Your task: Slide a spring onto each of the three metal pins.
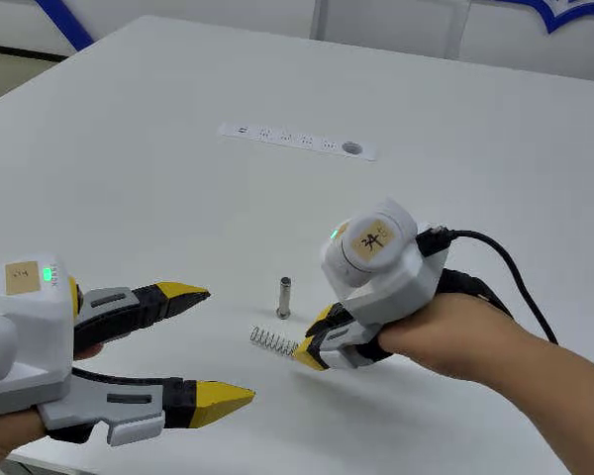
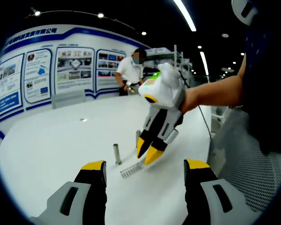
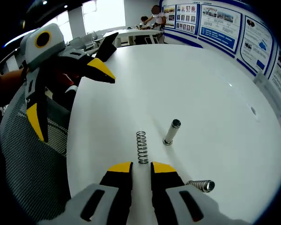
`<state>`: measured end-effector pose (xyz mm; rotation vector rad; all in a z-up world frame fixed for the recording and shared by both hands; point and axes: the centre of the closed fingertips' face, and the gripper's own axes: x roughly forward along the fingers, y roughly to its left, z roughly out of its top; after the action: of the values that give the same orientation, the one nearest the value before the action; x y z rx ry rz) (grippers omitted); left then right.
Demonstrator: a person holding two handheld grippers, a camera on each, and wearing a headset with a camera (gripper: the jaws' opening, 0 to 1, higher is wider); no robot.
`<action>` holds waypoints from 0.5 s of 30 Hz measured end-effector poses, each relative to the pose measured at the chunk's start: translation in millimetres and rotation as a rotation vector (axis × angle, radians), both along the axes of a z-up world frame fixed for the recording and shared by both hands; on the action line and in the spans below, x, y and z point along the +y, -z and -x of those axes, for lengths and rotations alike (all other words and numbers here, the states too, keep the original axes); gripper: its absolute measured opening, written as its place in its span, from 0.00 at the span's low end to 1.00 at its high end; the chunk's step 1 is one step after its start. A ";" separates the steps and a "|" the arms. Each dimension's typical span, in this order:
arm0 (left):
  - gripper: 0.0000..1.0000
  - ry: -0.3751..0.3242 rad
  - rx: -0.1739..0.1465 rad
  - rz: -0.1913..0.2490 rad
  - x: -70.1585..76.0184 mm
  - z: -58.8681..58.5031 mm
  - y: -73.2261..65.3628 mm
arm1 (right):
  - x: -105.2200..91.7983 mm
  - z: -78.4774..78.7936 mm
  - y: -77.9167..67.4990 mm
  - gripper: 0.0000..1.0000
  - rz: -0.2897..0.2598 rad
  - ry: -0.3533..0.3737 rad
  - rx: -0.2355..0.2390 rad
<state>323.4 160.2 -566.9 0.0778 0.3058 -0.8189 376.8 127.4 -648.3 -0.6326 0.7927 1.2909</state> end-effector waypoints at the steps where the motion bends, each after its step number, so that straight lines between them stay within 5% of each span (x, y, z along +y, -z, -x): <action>1: 0.68 0.000 0.000 0.001 0.1 0.0 0.0 | 1.2 0.0 1.2 0.16 -0.001 -0.001 0.001; 15: 0.68 -0.006 0.000 0.001 1.2 -0.8 0.1 | 7.2 -3.8 16.3 0.15 0.020 0.000 0.016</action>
<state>324.2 161.4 -566.9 0.0763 0.3054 -0.8133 380.7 134.6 -664.6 -0.6387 0.8193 1.2913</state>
